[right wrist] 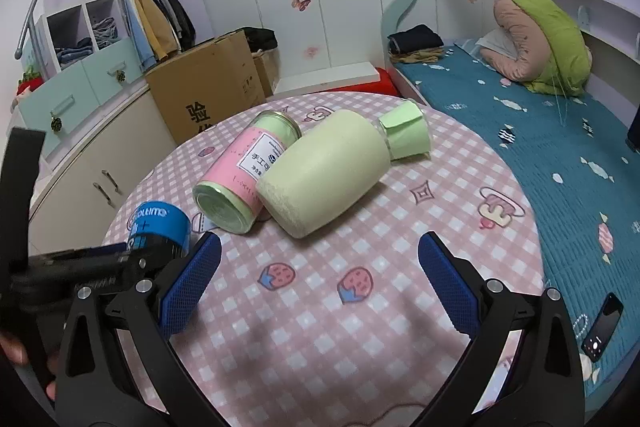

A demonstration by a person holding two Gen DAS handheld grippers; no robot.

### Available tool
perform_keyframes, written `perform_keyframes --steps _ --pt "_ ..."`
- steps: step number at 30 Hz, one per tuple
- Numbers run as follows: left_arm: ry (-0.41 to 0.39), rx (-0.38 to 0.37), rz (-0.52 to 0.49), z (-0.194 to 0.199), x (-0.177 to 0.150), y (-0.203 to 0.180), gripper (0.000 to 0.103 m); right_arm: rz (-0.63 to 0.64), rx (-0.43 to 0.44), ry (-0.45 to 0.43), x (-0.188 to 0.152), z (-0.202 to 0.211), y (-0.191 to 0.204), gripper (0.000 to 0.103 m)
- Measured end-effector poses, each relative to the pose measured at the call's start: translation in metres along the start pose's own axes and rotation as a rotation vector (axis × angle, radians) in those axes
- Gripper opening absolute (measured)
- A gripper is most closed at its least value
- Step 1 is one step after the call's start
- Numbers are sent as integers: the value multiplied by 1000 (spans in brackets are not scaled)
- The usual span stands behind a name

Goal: Flip cup upright
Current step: 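Lift the cup with the left gripper and tilt it toward upright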

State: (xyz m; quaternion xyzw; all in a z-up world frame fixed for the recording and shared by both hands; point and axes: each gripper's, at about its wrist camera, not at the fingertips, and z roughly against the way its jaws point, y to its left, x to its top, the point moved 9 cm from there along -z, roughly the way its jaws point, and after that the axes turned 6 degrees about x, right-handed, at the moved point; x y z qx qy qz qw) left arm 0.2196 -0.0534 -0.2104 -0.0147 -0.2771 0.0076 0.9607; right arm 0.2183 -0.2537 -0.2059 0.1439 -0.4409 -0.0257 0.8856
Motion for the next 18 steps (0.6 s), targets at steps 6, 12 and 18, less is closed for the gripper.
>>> perform_keyframes --steps 6,12,18 --pt "-21 -48 -82 20 -26 -23 56 -27 -9 -2 -10 19 -7 98" --pt "-18 -71 -114 28 -40 -32 56 -49 -13 10 -20 30 -11 98" --pt "-5 -106 -92 25 -37 -27 59 -65 10 37 -25 28 -7 98"
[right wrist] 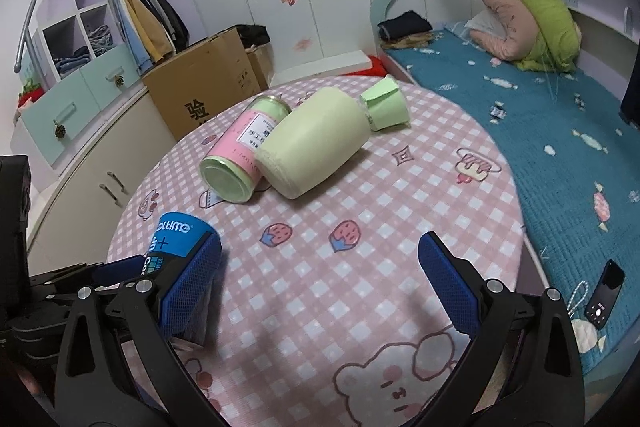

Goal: Flip cup upright
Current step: 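Lift the cup with the left gripper and tilt it toward upright, then close the right gripper on the cup while the left gripper releases it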

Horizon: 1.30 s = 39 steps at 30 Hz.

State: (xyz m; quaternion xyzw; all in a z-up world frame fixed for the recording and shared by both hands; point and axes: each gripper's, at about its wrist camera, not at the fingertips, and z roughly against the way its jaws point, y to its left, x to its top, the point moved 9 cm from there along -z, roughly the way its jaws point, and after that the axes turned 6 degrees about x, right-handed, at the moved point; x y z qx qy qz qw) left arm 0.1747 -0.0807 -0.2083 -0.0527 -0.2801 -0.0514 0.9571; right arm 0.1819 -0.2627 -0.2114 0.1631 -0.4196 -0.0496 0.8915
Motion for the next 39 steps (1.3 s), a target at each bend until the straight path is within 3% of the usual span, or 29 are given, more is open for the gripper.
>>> perform_keyframes --steps 1,2,7,9,13,17,20,32,33,34,39 --pt "6 -7 4 0 0 1 64 -4 7 17 -1 -3 2 98" --pt "9 -17 19 0 1 4 76 -8 16 27 -1 -5 3 98" --pt "-40 -50 67 19 6 25 85 -41 75 70 -1 -16 19 98" --pt "-72 -53 91 30 8 40 86 -56 79 99 -1 -23 27 98" --pt "-126 63 129 42 8 88 86 -35 126 218 -9 -49 61 98" --pt "-155 126 188 46 8 129 86 -8 204 306 -19 -78 100 98" --pt "-171 178 194 46 8 150 86 16 212 353 -25 -94 118 98" --pt "-161 163 220 40 6 171 86 59 230 493 -39 -125 131 97" --pt "-161 162 224 39 6 172 86 60 239 493 -40 -124 131 88" --pt "-162 163 228 39 6 173 86 52 260 494 -40 -124 132 69" --pt "-170 158 221 41 6 171 86 73 267 460 -36 -112 127 69"
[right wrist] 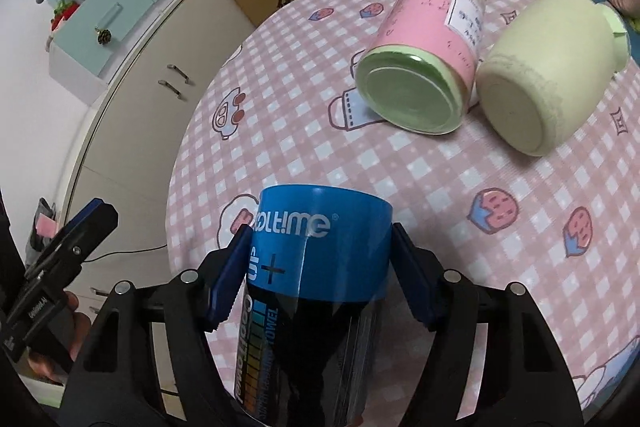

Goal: Flip cup upright
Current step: 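Close the right gripper on the cup while the left gripper releases it, then lower the cup open end up onto the table and open the right gripper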

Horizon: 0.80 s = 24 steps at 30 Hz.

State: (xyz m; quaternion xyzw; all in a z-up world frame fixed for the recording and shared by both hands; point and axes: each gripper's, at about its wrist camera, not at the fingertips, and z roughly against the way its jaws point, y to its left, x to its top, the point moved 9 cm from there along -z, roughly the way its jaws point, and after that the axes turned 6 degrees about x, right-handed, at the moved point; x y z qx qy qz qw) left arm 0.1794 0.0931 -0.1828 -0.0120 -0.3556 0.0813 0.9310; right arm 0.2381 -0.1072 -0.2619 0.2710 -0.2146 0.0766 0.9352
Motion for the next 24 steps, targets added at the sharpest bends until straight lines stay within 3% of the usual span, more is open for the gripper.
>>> perform_keyframes --steps 4,11,24 --pt "-7 -5 -4 4 0 -5 86 51 -52 -120 5 33 2 69" --pt "-18 -13 -20 10 0 -19 86 179 -233 -313 10 85 6 67" --pt "-44 -20 -41 29 -5 -31 86 193 -270 -369 -10 94 10 67"
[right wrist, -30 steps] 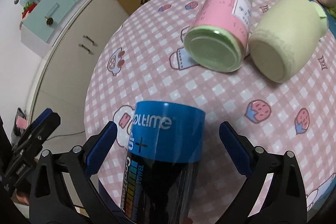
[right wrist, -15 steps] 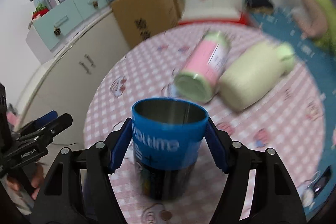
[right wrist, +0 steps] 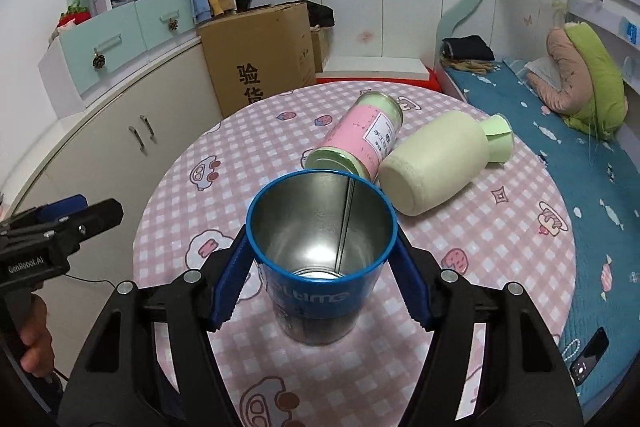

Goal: Flip cup upright
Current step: 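Lower the cup open end up onto the table and open the right gripper, then withdraw the right gripper from the upright cup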

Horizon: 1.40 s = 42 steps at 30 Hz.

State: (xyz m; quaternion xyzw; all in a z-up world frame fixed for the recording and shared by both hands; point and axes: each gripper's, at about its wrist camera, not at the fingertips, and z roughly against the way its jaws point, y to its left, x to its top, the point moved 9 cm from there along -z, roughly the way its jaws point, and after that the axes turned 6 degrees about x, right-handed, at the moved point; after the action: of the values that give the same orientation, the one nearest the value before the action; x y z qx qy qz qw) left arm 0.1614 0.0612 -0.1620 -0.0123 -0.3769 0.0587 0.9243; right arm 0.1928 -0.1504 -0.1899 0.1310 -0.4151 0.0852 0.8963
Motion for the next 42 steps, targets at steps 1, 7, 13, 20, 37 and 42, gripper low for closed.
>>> perform_keyframes --steps 1,7,13,20,37,42 --pt "-3 2 0 2 0 0 86 -2 4 1 -2 2 3 67" --pt "-20 11 -9 11 -2 -1 86 3 3 -9 -6 7 10 69" --pt "-39 19 -21 24 -5 -2 86 17 17 -58 -4 24 22 90" --pt "-88 33 -14 49 -4 1 86 -1 -8 -119 -2 63 18 93" --pt "-272 50 -79 132 -2 -27 86 -32 -109 -274 1 180 11 98" --pt "-312 36 -73 152 -3 -31 86 -23 -120 -314 1 204 15 98"
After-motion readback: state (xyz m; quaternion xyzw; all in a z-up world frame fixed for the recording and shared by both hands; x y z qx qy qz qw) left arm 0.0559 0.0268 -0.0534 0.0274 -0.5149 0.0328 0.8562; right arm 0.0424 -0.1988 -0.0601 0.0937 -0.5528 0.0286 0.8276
